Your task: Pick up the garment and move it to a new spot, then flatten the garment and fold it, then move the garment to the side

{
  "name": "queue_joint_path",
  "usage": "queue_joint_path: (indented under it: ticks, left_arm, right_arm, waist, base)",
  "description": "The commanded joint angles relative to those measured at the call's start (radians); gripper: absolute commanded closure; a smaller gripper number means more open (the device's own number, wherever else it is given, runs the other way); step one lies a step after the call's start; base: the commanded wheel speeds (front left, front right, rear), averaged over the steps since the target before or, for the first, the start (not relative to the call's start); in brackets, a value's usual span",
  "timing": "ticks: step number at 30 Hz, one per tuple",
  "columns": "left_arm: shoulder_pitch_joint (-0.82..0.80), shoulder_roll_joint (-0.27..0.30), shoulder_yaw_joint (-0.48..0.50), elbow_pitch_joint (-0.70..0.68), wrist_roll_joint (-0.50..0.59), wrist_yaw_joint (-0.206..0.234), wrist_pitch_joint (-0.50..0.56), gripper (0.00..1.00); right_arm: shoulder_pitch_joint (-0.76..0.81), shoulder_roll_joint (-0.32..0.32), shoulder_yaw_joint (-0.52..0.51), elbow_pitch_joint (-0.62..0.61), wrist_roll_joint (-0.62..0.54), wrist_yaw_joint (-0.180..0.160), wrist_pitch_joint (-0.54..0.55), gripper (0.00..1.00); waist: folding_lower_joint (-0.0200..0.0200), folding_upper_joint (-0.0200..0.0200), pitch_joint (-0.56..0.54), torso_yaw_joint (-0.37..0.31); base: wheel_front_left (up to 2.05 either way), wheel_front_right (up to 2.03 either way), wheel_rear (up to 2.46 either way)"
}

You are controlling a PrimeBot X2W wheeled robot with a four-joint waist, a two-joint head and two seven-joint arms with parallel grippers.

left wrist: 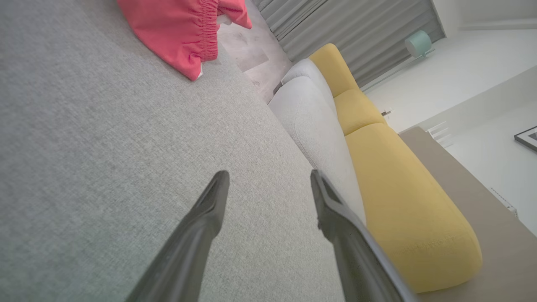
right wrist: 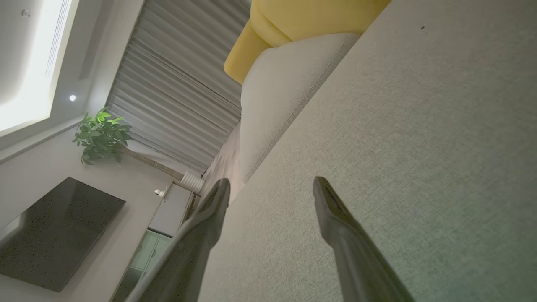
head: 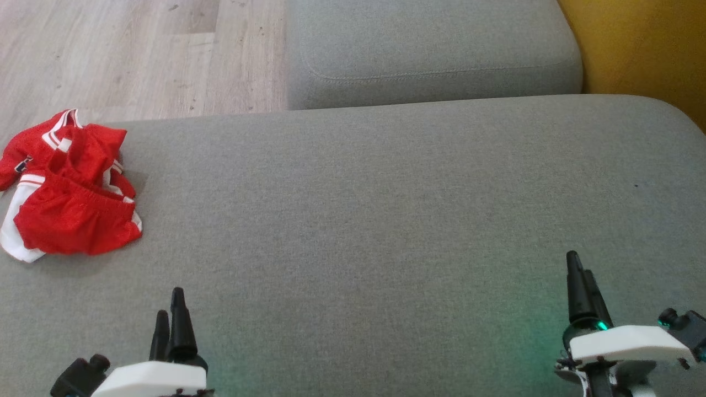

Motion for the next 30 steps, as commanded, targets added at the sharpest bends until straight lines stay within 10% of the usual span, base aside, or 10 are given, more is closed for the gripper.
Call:
queue_joint_path:
  ticks: [1,30]
  left_arm:
    - [-0.018,0.009,0.008,-0.039,0.044,0.006,-0.016,0.00]
    - [0.026,0.013,-0.053,-0.049,0.401,0.036,-0.102,0.00]
  right_arm:
    - [-0.023,-0.006,0.021,-0.040,-0.045,0.000,-0.017,0.00]
    - [0.002,-0.008,0.110,-0.070,-0.425,0.000,-0.103,0.00]
  waist:
    - [0.0000,-0.0001,-0.001,0.000]
    - [0.0000,-0.0001,-0.021,0.000]
  base:
    - [0.00,0.00,0.00]
    - [0.00,0.00,0.00]
